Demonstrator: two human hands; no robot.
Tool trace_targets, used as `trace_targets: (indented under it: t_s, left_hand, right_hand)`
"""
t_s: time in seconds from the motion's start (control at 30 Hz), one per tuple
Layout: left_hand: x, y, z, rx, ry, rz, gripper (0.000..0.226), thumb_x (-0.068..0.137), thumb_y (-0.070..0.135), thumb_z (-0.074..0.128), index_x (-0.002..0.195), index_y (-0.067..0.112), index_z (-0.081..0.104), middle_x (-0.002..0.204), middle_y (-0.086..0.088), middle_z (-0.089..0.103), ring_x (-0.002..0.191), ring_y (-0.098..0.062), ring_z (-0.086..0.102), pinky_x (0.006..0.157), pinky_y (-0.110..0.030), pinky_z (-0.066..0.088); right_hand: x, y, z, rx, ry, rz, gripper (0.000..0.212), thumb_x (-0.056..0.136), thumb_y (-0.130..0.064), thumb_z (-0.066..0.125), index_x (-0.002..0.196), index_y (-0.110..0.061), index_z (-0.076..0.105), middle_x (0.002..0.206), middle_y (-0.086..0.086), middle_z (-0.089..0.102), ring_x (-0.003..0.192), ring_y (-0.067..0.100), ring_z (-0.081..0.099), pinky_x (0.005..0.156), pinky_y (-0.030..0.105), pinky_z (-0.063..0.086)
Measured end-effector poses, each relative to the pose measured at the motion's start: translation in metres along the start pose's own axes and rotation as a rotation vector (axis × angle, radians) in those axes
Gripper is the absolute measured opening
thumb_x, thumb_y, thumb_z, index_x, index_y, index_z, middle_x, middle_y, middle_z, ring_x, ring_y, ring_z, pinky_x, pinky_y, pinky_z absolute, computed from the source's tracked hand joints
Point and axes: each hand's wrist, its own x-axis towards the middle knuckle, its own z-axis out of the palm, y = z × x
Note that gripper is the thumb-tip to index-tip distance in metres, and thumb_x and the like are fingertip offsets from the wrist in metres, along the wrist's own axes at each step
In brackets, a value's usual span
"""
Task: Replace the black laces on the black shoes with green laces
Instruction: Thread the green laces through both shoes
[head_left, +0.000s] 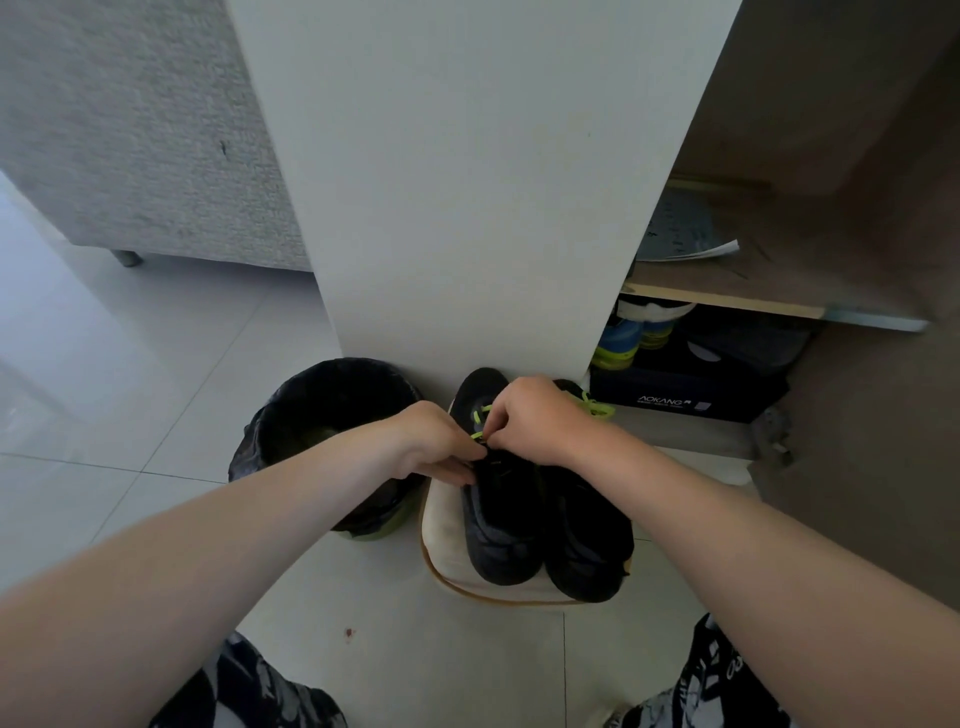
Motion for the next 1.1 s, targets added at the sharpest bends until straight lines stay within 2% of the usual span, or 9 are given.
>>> trace_targets:
  t_s: [0.1,0.2,0.47,0.67,0.77,0.97,1.1]
  left_hand:
    - [0.001,-0.003,0.0,-0.002,-0.029,0.023,0.017,0.088,0.004,0.071,0.103,-0.004,0.071,0.088,-0.019,0.075,0.078,-0.023,0.075,0.066,-0.027,0.061]
    - [0.001,-0.004,0.0,-0.018,-0.033,0.029,0.013,0.089,0.003,0.07,0.101,-0.003,0.071,0.086,-0.018,0.074,0.078,-0.024,0.075,0.066,-0.028,0.062]
    - [0.003,-0.009,0.0,-0.038,-0.032,0.049,0.016,0.087,0.006,0.072,0.101,-0.002,0.072,0.082,-0.016,0.075,0.079,-0.023,0.075,0.072,-0.031,0.062]
    - [0.003,-0.008,0.003,0.025,0.018,0.099,0.014,0.087,0.012,0.074,0.097,0.001,0.074,0.081,-0.016,0.075,0.077,-0.023,0.075,0.073,-0.032,0.062]
    - [0.002,-0.009,0.004,0.039,0.023,0.112,0.014,0.087,0.011,0.073,0.095,0.0,0.074,0.079,-0.018,0.075,0.077,-0.025,0.075,0.07,-0.03,0.062]
    - [0.0,-0.008,0.004,0.075,0.028,0.128,0.013,0.088,0.012,0.073,0.094,0.001,0.075,0.076,-0.017,0.074,0.072,-0.023,0.075,0.063,-0.026,0.061]
    - [0.001,-0.006,0.001,0.073,-0.007,0.095,0.009,0.089,0.008,0.07,0.094,0.001,0.073,0.078,-0.017,0.075,0.076,-0.024,0.075,0.071,-0.031,0.062]
  right_hand:
    - [-0.004,-0.004,0.004,-0.161,-0.02,0.023,0.017,0.084,-0.022,0.065,0.091,-0.027,0.08,0.099,-0.005,0.074,0.094,0.019,0.067,0.077,0.03,0.053]
    - [-0.007,-0.005,0.008,-0.286,-0.022,0.051,0.022,0.09,-0.027,0.057,0.097,-0.024,0.077,0.107,0.0,0.069,0.099,0.028,0.066,0.073,0.032,0.05]
    - [-0.009,-0.007,0.018,-0.26,-0.034,0.091,0.024,0.092,-0.029,0.055,0.098,-0.023,0.077,0.113,0.003,0.062,0.102,0.029,0.064,0.082,0.04,0.056]
    - [-0.011,-0.01,0.03,-0.298,0.04,0.147,0.029,0.094,-0.03,0.059,0.118,-0.019,0.07,0.124,0.008,0.051,0.114,0.03,0.055,0.08,0.036,0.046]
    - [-0.012,-0.01,0.035,-0.303,0.046,0.151,0.033,0.093,-0.03,0.059,0.123,-0.018,0.068,0.127,0.01,0.05,0.121,0.03,0.05,0.088,0.038,0.047]
    - [-0.01,-0.007,0.036,-0.259,0.092,0.162,0.031,0.093,-0.03,0.062,0.121,-0.02,0.071,0.125,0.008,0.053,0.122,0.029,0.049,0.089,0.035,0.046]
    - [-0.012,-0.007,0.044,-0.211,0.137,0.189,0.029,0.095,-0.034,0.062,0.118,-0.02,0.072,0.124,0.008,0.054,0.12,0.028,0.049,0.089,0.035,0.045]
